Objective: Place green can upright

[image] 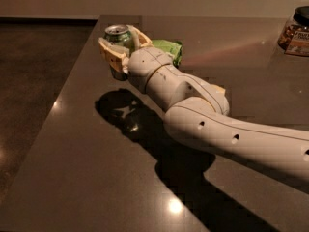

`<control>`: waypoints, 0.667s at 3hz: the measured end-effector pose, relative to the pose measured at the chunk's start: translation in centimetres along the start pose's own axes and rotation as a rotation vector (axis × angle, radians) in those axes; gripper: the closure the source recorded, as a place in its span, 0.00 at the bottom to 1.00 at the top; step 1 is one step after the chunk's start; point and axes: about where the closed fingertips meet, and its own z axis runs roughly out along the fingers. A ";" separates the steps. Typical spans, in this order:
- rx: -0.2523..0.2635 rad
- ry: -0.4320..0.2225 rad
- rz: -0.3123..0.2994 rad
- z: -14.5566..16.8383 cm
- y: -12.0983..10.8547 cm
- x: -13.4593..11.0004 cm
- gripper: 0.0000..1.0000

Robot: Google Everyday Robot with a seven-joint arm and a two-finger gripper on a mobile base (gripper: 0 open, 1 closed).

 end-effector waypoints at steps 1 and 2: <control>0.014 -0.026 -0.027 -1.0 -0.4 0.4 1.00; 0.039 -0.024 -0.049 -2.1 -0.9 1.2 1.00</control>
Offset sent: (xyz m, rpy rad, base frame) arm -0.0090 -0.0346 -0.0356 -0.0247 -0.0401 -0.0929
